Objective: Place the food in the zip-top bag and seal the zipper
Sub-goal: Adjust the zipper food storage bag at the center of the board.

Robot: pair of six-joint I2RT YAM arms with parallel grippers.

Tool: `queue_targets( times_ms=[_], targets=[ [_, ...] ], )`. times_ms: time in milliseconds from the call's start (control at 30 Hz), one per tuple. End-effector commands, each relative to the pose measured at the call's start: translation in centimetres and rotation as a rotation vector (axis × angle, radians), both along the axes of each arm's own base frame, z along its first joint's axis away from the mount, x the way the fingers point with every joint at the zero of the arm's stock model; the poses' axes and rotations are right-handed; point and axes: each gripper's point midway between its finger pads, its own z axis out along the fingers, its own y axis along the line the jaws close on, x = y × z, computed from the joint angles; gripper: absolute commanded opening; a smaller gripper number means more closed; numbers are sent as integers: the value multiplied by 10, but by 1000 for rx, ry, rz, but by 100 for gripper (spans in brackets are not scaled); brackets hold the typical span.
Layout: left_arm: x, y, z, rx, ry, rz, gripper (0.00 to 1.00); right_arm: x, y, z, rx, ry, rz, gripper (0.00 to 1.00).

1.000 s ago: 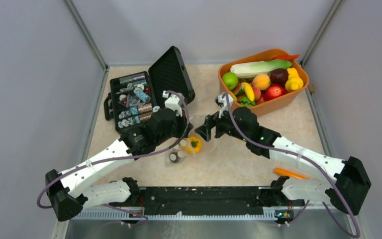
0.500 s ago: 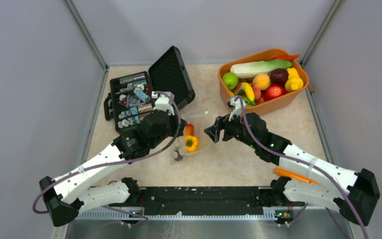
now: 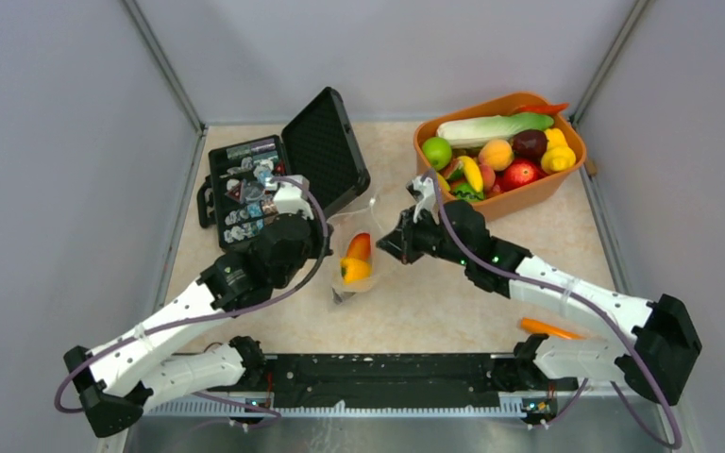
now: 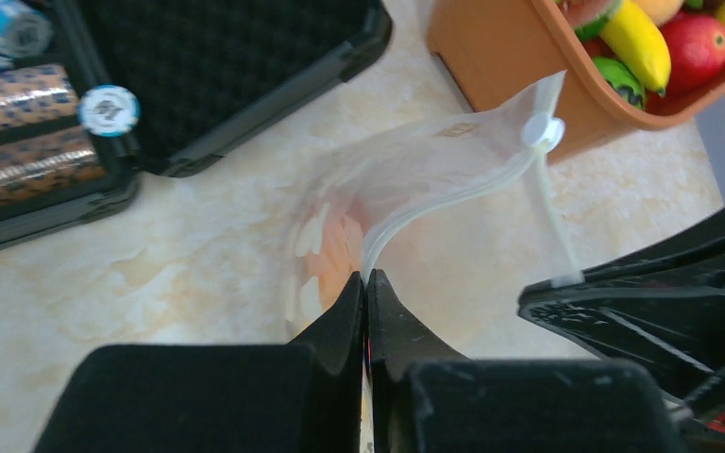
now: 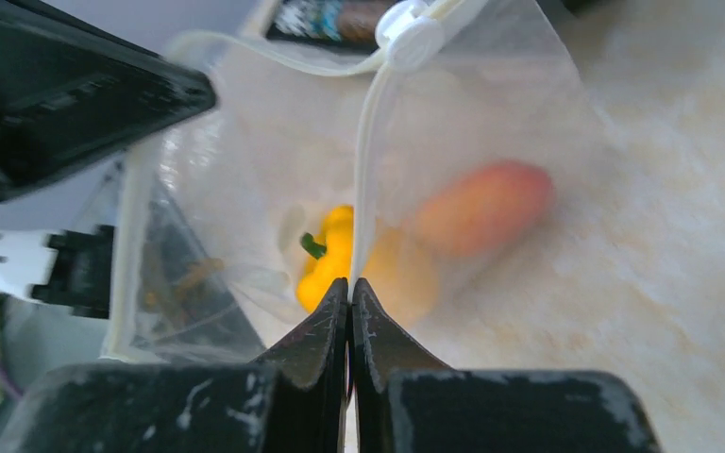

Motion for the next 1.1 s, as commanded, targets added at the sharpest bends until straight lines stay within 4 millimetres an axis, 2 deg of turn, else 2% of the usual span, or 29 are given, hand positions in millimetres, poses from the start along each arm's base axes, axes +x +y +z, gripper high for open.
queue_targets(
  times_ms=[0,67,100,133,233,267,333,433,533,600,733,800,867,933,1033,1067],
  targets=[
    [3,53,27,14,-107,195,0,-16,48,98,285,-128,228,0],
    [-1,67,33,-1,-132,234,0,-26,62,115,352,-145,319,0],
    [-2,71,35,-10,-138,245,0,-25,67,117,359,-144,324,0],
    [-4,74,37,-21,-142,251,0,-18,69,114,351,-132,298,0],
    [-11,77,43,-64,-145,241,0,-1,72,87,264,-82,221,0],
    [-13,74,47,-83,-152,216,0,3,71,80,246,-75,204,0],
    [-18,54,58,-95,-193,79,0,5,69,66,221,-49,180,0],
    [-23,22,61,-69,-199,-102,0,8,60,47,180,-15,130,0],
    [-26,-10,53,-27,-153,-248,0,15,45,23,104,8,43,0],
    [-25,-29,38,8,-92,-318,0,20,34,4,47,24,-11,0],
    [-13,-39,-1,45,43,-251,0,31,6,-27,-65,66,-140,2],
    [-9,-40,-17,49,91,-214,0,31,-6,-35,-90,80,-168,4],
    [-9,-44,-24,49,110,-220,0,31,-14,-29,-83,67,-177,24],
    [-8,-46,-27,47,118,-220,0,32,-24,-17,-66,40,-201,34],
    [-6,-46,-23,40,103,-214,0,34,-41,0,-59,1,-238,54],
    [-6,-45,-20,36,93,-209,0,34,-46,9,-53,-23,-246,57]
  ],
)
